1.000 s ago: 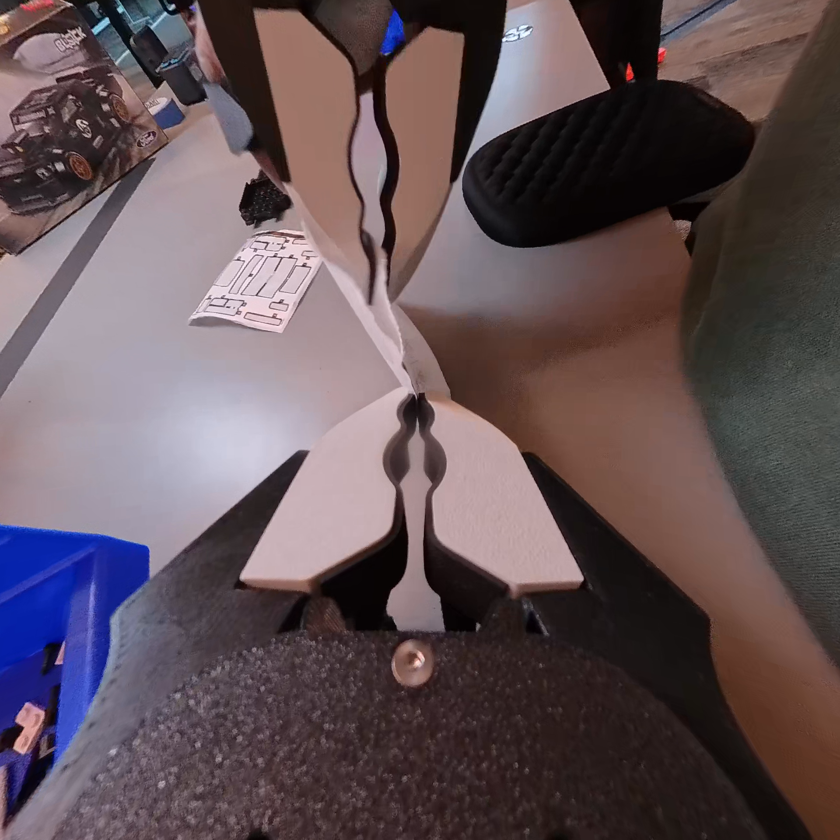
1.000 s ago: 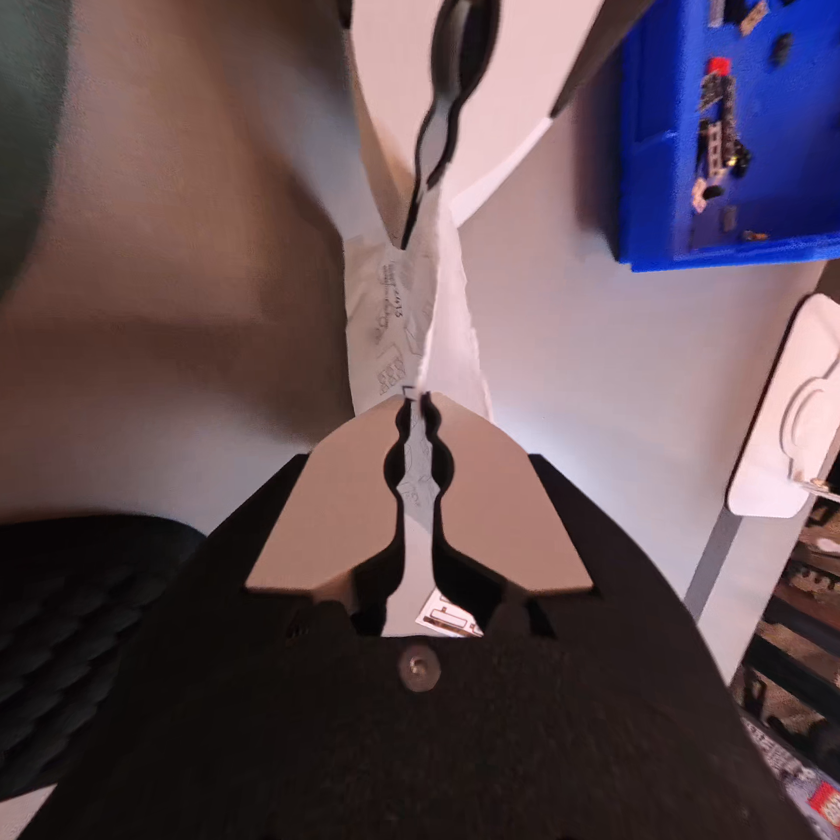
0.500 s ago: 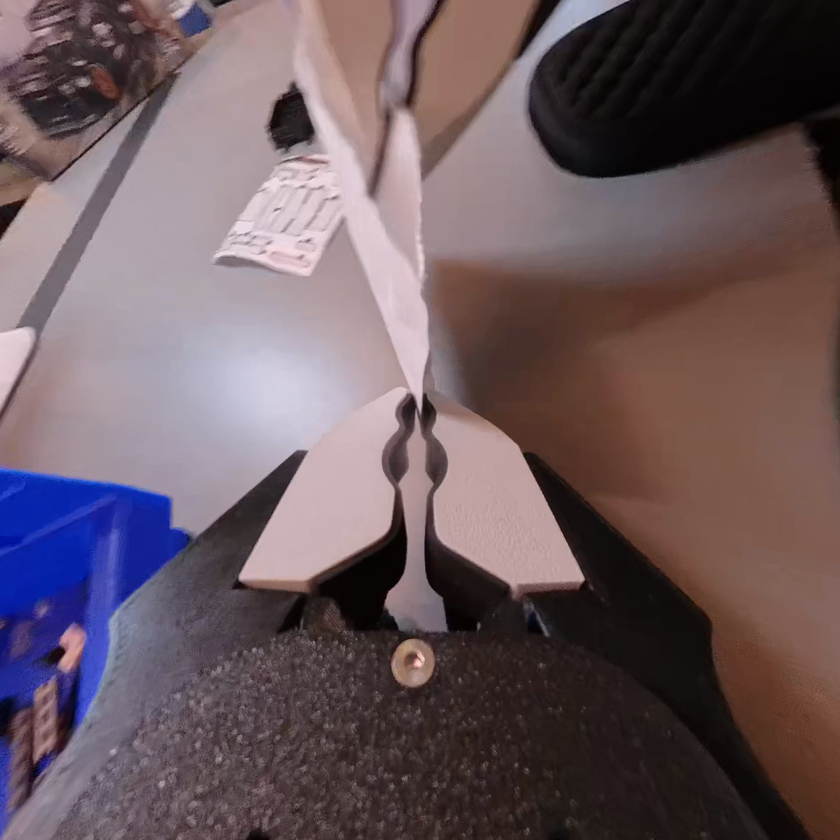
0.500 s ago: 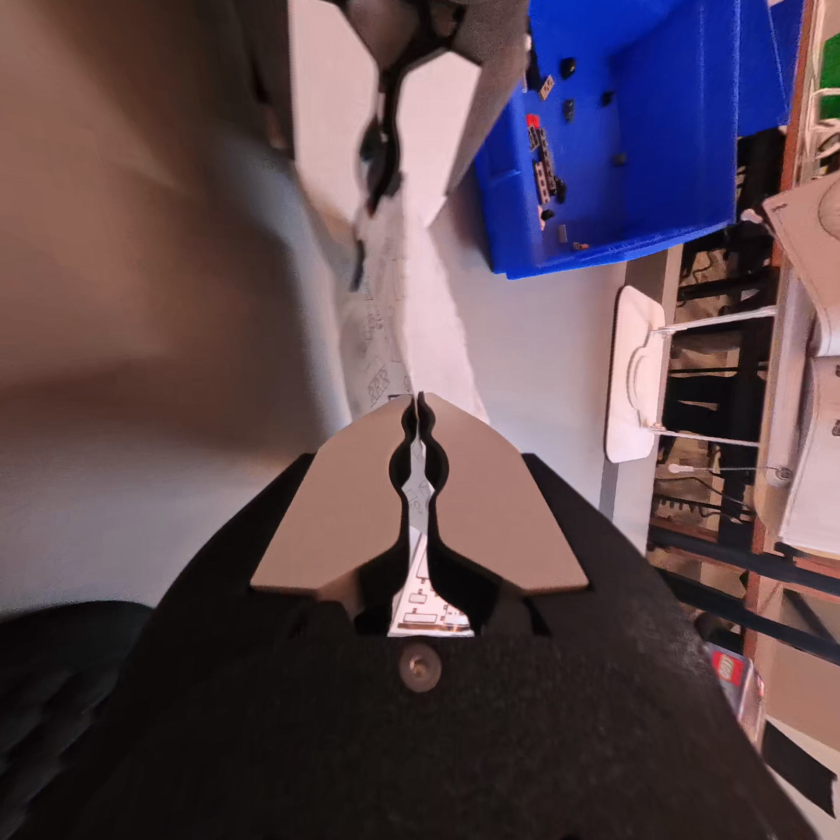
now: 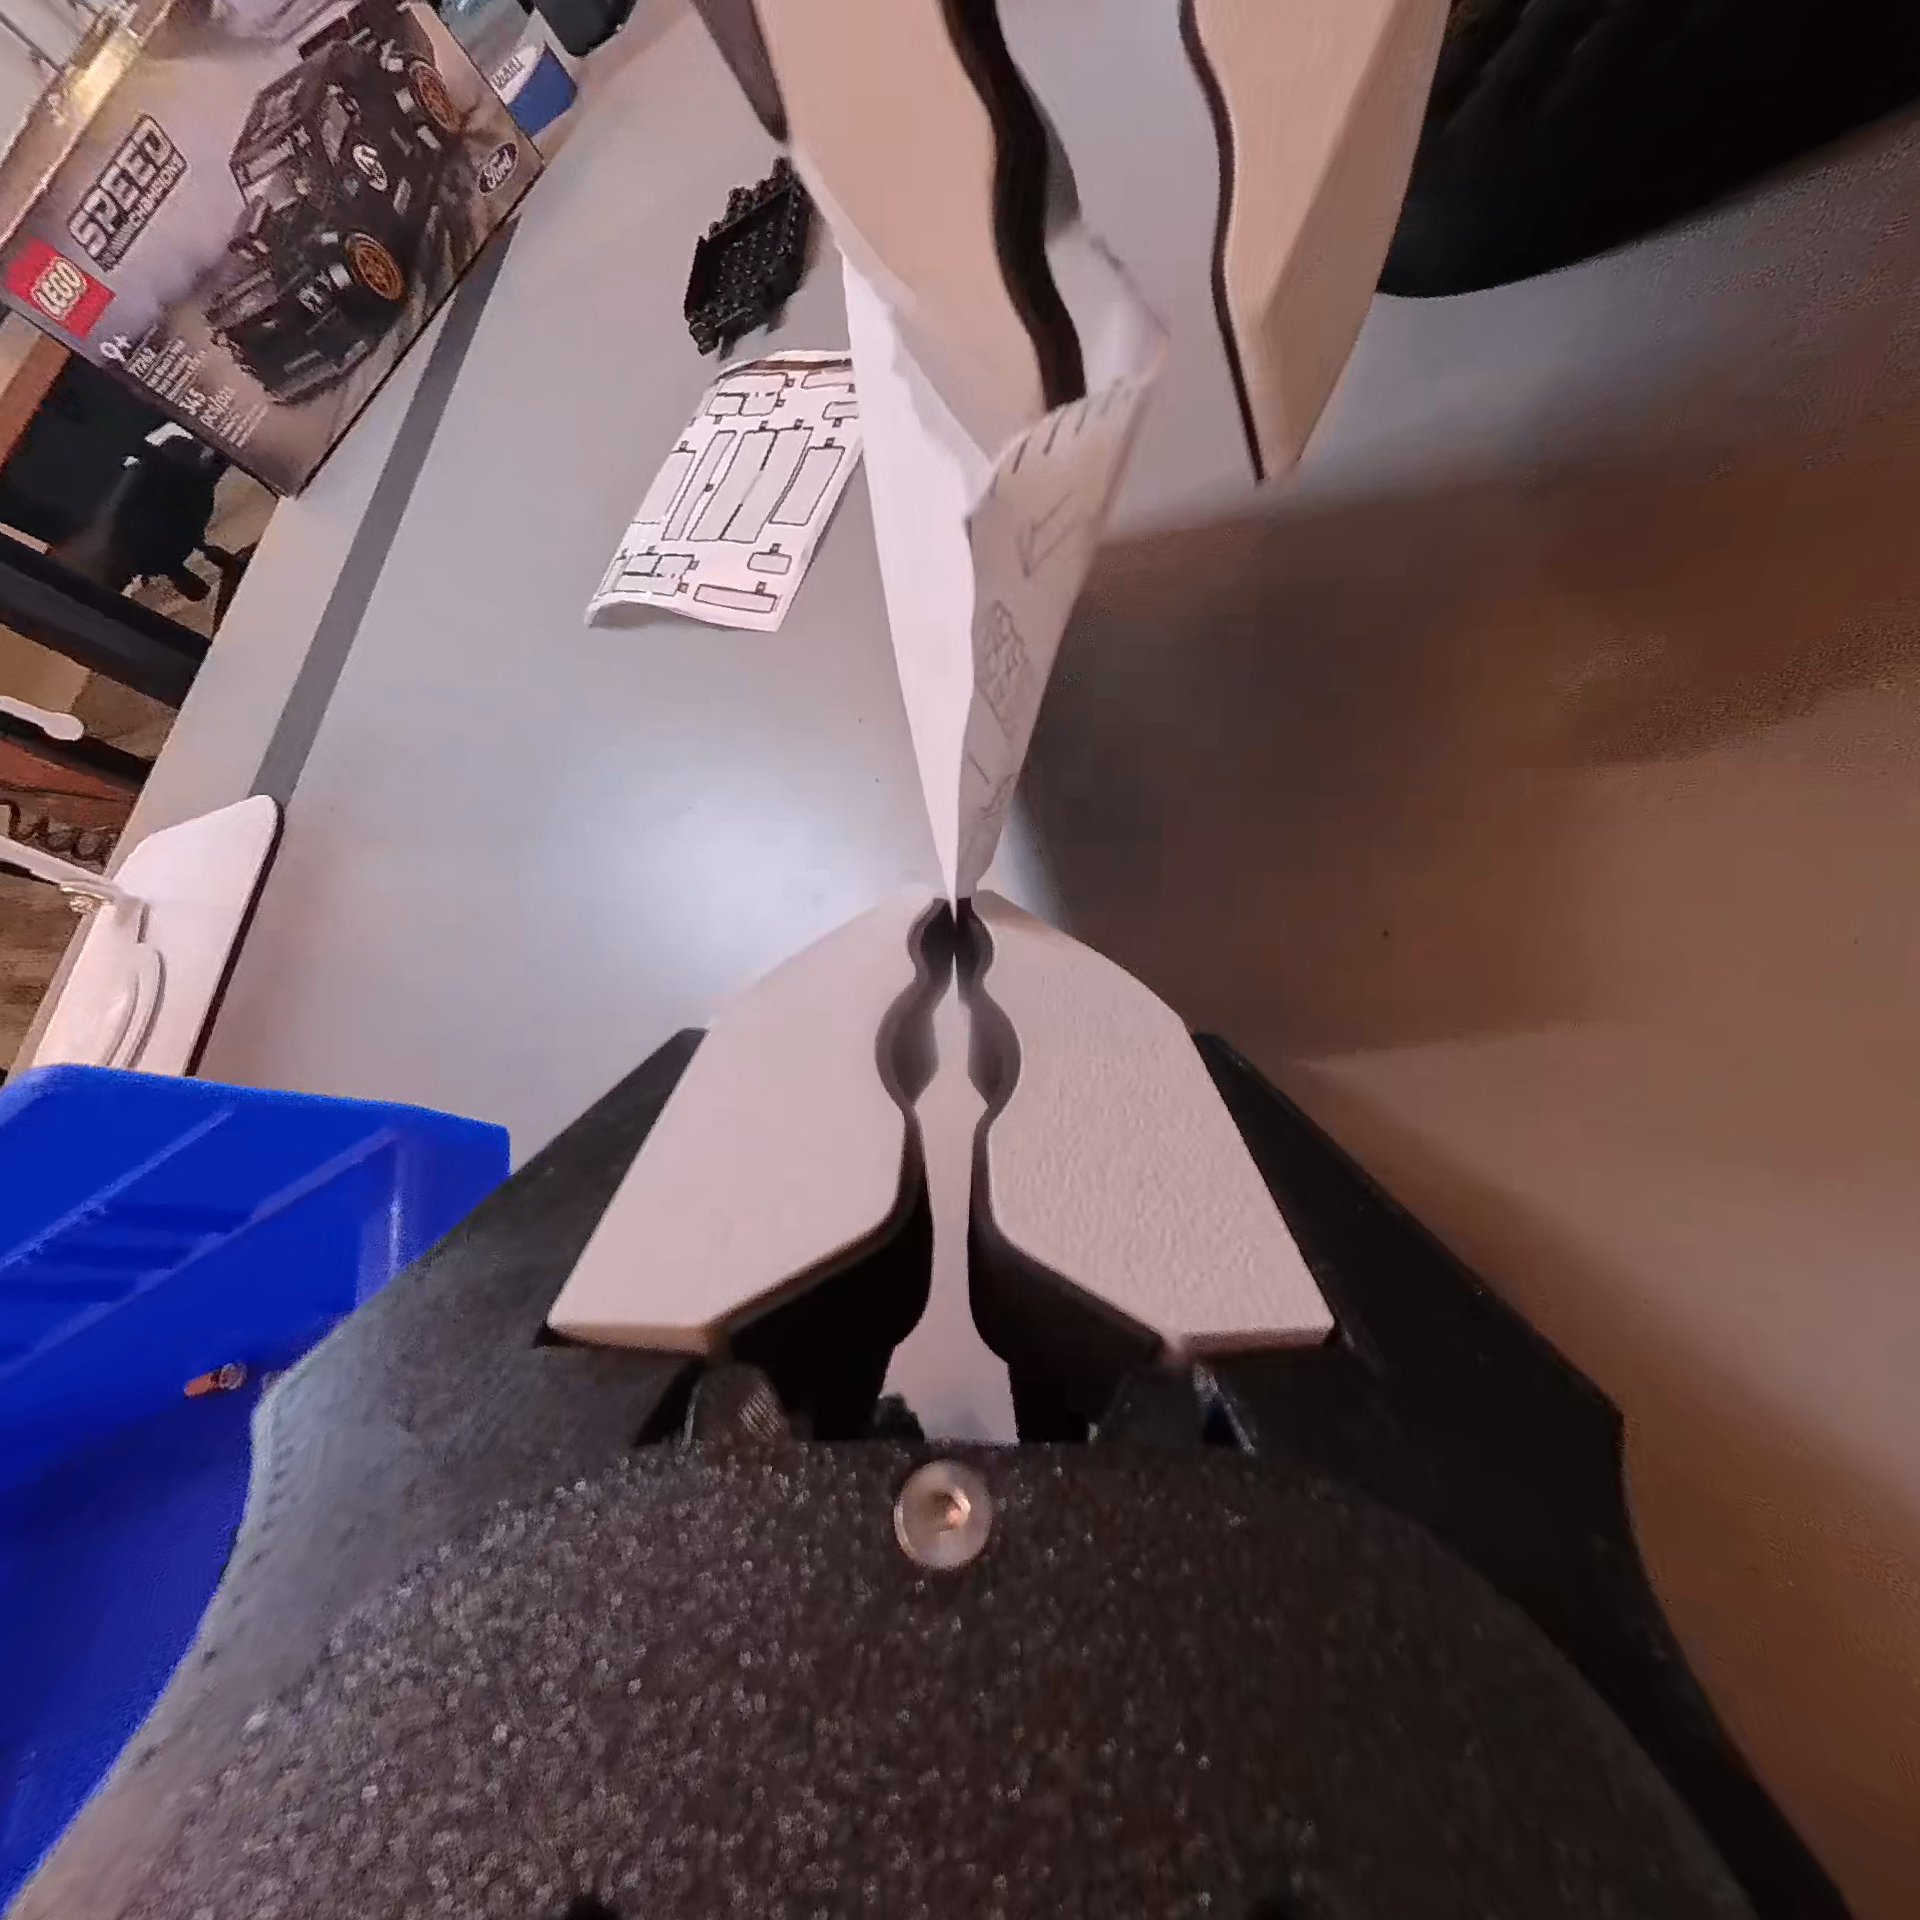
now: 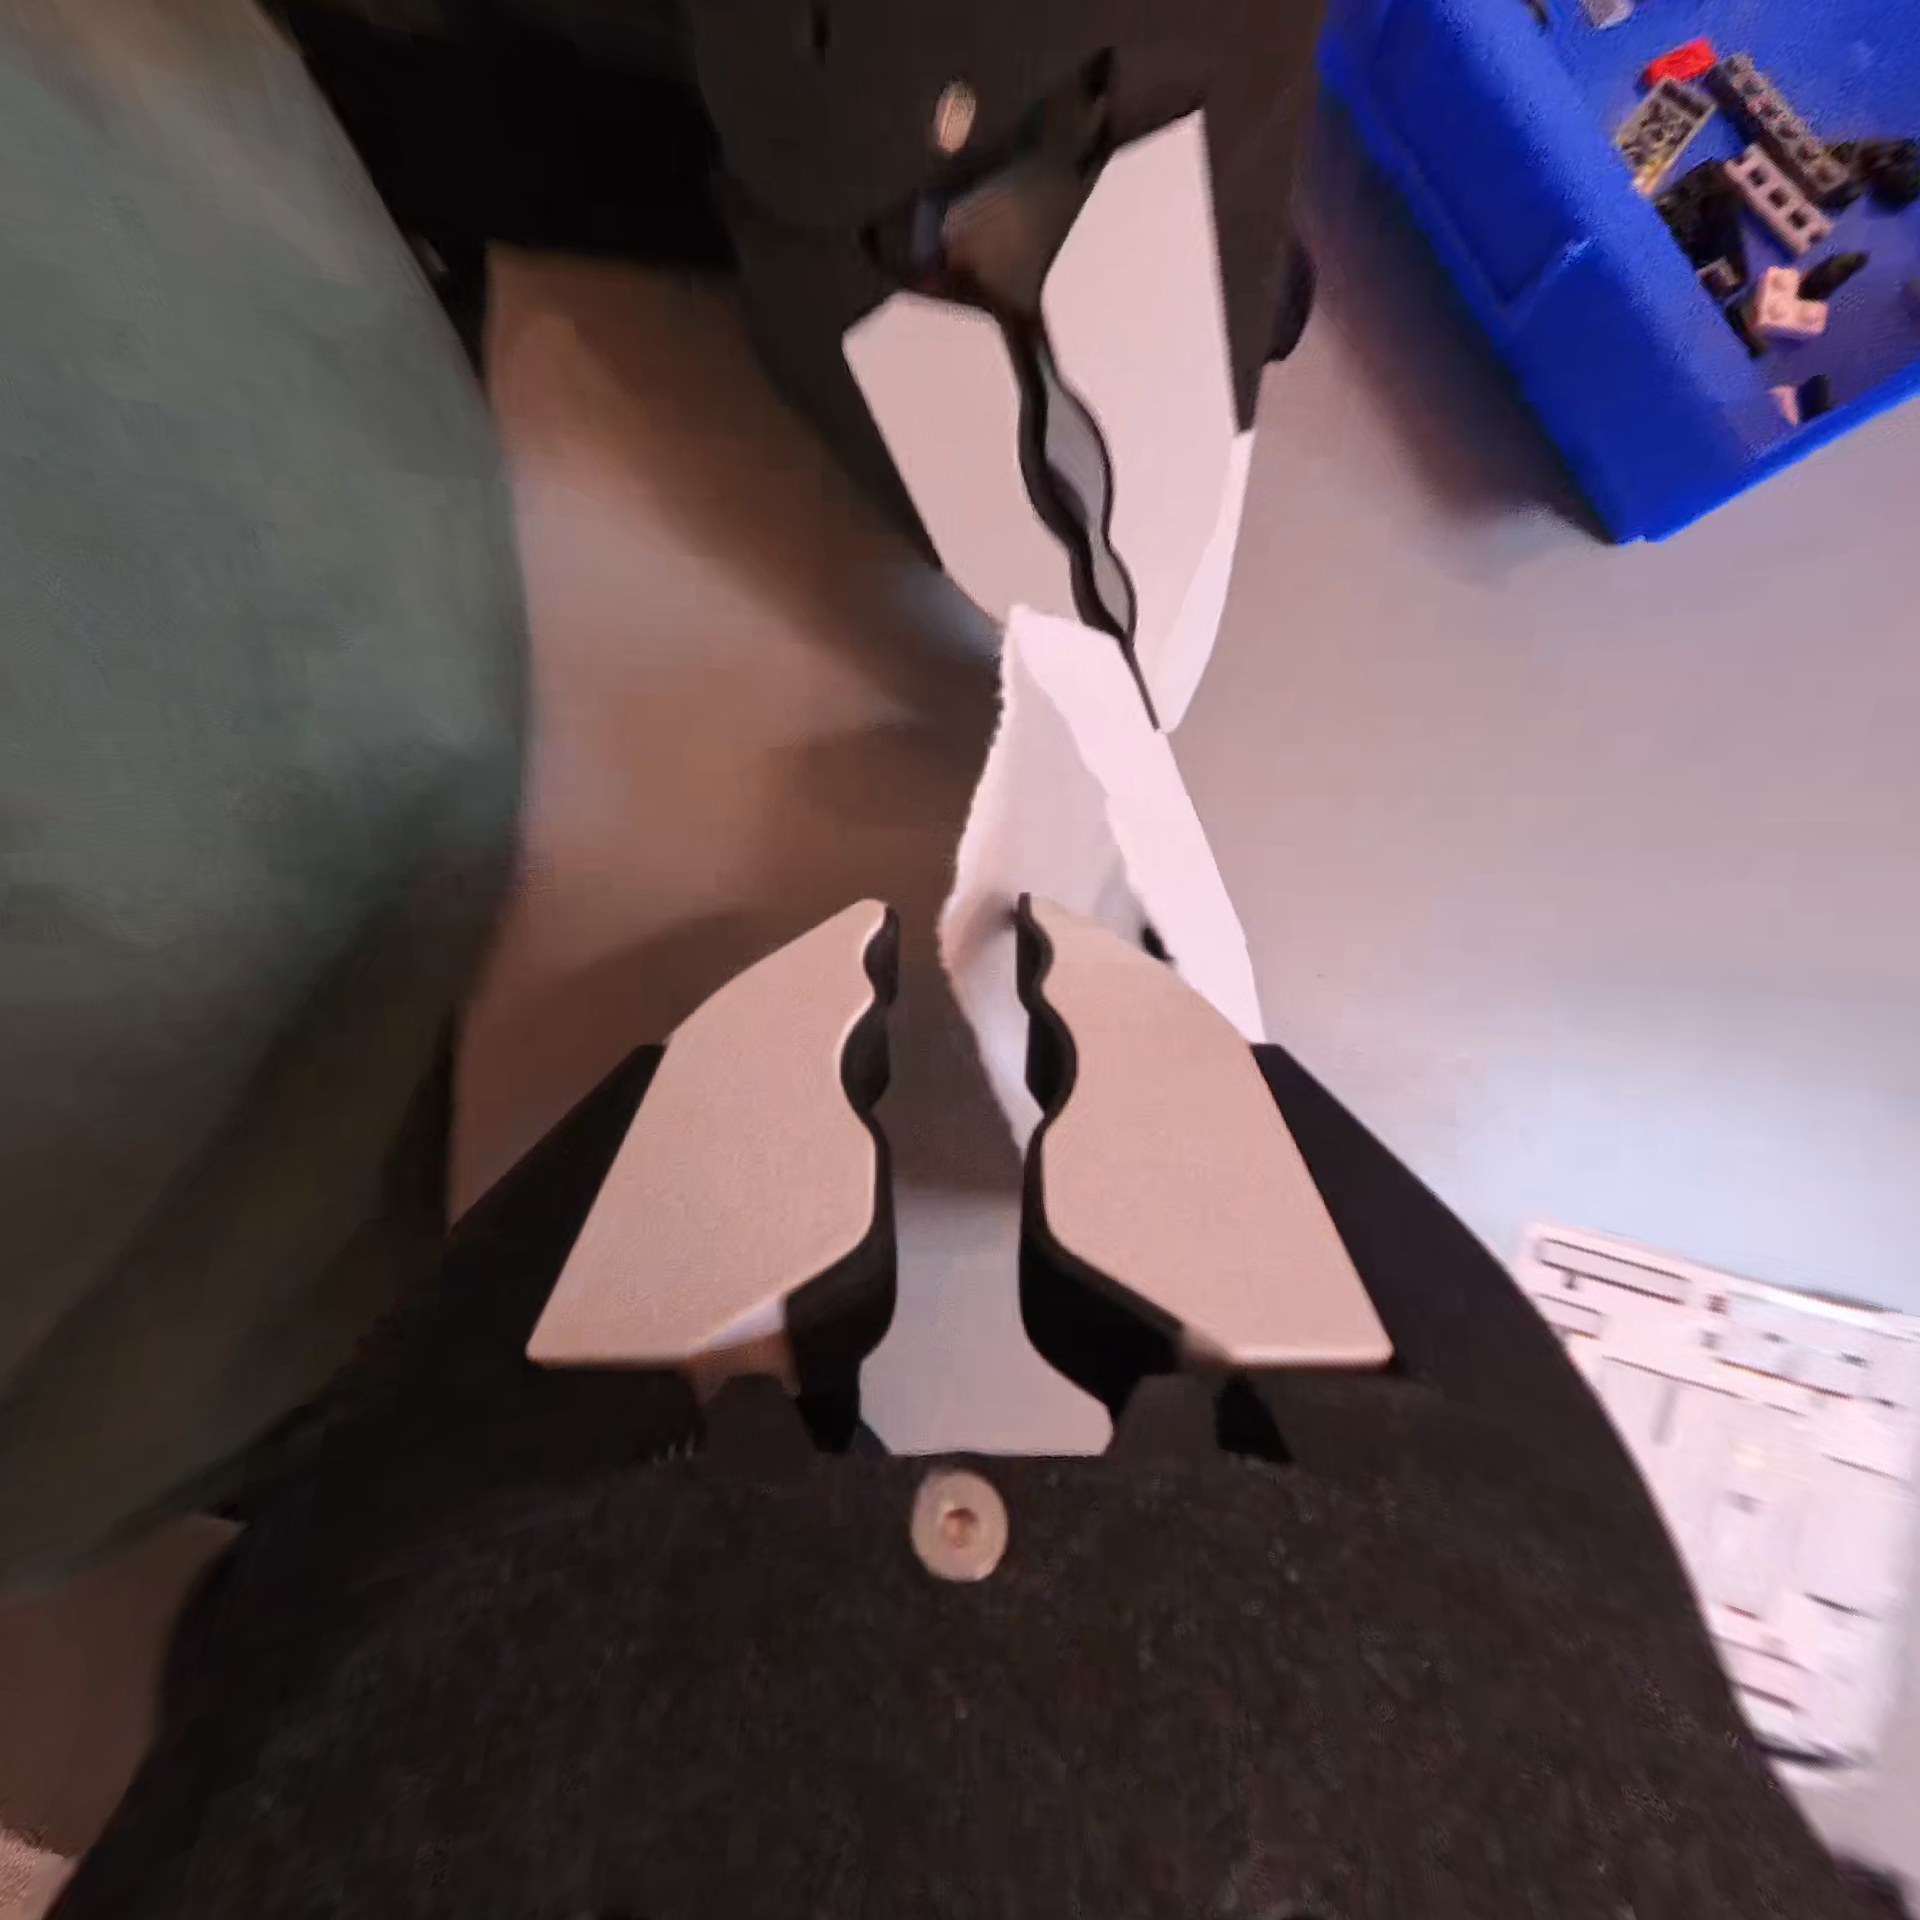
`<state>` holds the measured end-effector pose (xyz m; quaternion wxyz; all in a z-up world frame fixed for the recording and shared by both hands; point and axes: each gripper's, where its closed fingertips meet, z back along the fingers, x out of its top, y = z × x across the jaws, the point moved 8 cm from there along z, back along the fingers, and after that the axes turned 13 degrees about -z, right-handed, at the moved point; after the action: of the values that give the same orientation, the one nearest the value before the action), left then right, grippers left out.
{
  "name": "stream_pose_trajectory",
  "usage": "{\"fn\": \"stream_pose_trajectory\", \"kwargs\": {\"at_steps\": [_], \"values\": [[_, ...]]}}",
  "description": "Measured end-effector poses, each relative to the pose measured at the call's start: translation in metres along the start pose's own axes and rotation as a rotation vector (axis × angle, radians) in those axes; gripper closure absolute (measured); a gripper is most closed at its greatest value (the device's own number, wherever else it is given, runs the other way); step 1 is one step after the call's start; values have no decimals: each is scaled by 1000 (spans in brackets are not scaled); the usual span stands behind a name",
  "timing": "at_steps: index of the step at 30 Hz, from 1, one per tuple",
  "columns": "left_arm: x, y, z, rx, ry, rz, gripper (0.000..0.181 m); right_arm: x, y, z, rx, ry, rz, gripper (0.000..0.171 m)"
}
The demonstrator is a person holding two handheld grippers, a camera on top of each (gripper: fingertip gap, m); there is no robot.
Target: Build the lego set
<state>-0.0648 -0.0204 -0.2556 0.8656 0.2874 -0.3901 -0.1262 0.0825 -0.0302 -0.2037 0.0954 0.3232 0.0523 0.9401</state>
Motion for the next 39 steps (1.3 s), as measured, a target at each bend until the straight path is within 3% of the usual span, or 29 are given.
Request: {"fn": "stream_pose_trajectory", "kwargs": {"at_steps": [5,12,15,18,21,24,30,39], "values": [[2,-3,-2,-27,16,-16,181,8,-10,17,132,-88,-222,148],[2,-4,0,-49,-6,14,181,5,-35,23,251,-191,-634,165],[1,-4,0,-56,-6,22,181,-1,-46,24,169,-194,-706,171],[2,-3,0,-88,-37,63,181,-2,-43,21,-65,-86,-464,171],[2,-3,1,-121,-66,108,181,1,-33,11,-303,88,-62,171],[3,-2,2,-139,-96,140,181,1,-27,-7,-433,269,244,171],[2,0,4,-144,-109,176,181,6,-23,-37,-434,343,600,171],[-6,5,4,-148,-121,249,181,9,-22,-50,-350,295,683,142]]}}
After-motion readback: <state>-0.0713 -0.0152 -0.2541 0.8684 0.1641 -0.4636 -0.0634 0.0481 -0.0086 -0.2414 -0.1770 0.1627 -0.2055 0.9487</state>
